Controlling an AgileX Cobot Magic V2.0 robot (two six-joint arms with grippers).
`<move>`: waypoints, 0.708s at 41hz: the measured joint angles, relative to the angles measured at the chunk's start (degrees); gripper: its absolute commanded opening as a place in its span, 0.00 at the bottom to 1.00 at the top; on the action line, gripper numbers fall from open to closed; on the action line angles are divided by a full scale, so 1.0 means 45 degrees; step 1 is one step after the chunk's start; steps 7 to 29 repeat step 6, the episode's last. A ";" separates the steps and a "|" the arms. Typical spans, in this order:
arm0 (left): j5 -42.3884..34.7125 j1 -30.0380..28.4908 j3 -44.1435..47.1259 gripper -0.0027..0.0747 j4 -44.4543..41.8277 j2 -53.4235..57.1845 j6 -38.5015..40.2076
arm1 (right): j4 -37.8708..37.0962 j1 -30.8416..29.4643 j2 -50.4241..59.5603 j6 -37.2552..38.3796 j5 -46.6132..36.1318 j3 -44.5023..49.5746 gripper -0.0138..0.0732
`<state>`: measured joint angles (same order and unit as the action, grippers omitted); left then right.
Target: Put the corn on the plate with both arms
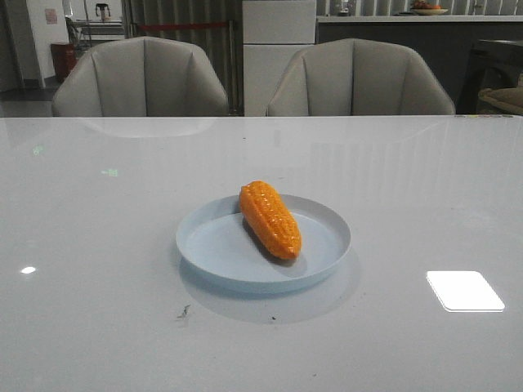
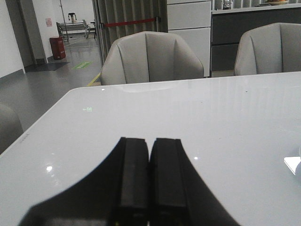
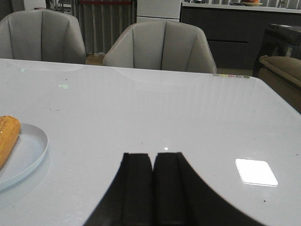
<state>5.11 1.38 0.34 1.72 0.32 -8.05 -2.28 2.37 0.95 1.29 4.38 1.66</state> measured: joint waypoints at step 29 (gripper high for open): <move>0.0000 0.0000 0.0000 0.15 0.0000 0.0000 0.0000 | 0.0000 0.0000 0.0000 0.0000 0.0000 0.0000 0.22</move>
